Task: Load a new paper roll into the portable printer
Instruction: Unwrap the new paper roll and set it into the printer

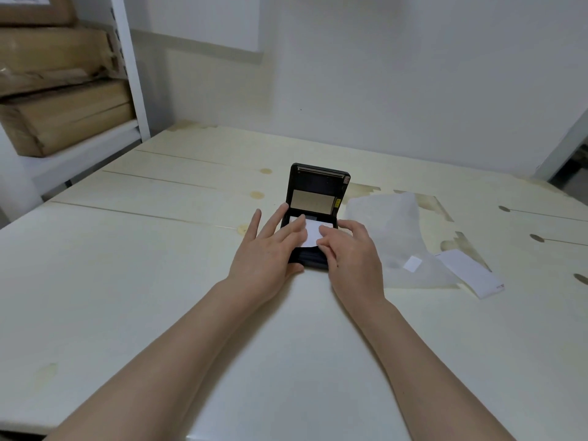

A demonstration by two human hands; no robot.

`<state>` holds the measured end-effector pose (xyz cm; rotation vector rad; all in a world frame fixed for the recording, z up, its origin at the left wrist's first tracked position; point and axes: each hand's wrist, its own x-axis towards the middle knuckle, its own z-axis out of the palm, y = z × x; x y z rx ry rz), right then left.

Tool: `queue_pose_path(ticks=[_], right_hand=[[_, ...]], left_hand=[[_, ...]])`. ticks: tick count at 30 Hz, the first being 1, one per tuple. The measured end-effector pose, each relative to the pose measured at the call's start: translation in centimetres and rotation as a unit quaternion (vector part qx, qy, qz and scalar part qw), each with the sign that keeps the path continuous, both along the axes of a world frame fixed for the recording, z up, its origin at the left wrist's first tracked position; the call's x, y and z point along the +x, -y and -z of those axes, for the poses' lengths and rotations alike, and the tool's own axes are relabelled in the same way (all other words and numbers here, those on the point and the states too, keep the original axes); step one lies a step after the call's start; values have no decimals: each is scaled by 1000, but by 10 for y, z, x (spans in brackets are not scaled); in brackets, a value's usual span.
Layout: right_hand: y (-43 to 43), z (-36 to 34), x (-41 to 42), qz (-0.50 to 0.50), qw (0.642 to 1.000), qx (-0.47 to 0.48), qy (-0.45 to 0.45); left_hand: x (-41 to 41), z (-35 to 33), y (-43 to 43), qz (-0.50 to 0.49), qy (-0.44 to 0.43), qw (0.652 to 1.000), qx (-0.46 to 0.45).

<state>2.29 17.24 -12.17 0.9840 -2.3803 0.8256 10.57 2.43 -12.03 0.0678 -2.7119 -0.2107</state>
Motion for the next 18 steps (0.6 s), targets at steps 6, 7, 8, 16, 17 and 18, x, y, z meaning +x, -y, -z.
queue_pose_path(ticks=[6, 7, 8, 16, 17, 18], right_hand=[[-4, 7, 0, -39, 995, 95, 13], [-5, 8, 1, -42, 994, 97, 15], [-5, 8, 1, -43, 994, 98, 19], [-15, 6, 12, -54, 994, 92, 36], [-16, 5, 15, -58, 994, 90, 36], [-17, 4, 17, -62, 994, 89, 34]], left_hand=[[1, 4, 4, 11, 11, 1000, -21], [2, 4, 5, 12, 8, 1000, -26], [4, 3, 6, 10, 6, 999, -34], [15, 0, 4, 10, 8, 999, -40], [15, -2, 3, 2, 16, 999, -40], [16, -3, 1, -6, 26, 999, -44]])
